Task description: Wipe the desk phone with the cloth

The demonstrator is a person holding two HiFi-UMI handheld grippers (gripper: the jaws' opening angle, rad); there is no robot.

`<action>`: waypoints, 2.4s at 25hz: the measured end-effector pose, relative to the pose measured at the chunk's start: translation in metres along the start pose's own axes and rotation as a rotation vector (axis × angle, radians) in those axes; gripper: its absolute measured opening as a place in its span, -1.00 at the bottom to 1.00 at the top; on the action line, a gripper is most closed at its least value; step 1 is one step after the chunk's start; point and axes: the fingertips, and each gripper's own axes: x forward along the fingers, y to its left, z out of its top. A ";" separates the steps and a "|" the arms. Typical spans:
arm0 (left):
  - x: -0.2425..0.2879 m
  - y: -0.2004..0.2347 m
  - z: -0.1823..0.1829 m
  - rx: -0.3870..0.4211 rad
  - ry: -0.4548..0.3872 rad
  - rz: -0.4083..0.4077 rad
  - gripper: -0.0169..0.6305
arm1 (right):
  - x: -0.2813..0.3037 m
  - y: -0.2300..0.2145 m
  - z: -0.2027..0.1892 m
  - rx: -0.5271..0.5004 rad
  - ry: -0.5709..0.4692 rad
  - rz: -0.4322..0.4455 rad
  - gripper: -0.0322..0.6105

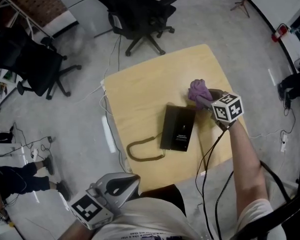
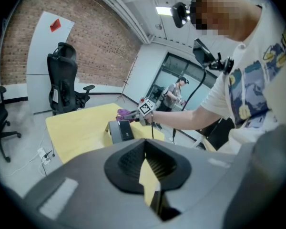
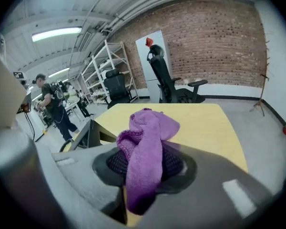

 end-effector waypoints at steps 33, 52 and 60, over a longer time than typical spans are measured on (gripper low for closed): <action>-0.004 -0.048 -0.025 0.108 0.058 -0.170 -0.94 | -0.039 0.135 -0.122 0.226 0.007 0.055 -0.51; -0.047 -0.022 -0.039 0.122 0.020 -0.274 -0.94 | -0.052 0.178 -0.168 0.276 0.172 -0.112 -0.51; -0.068 -0.009 -0.046 0.140 0.016 -0.325 -0.94 | -0.059 0.196 -0.181 0.301 0.225 -0.197 -0.51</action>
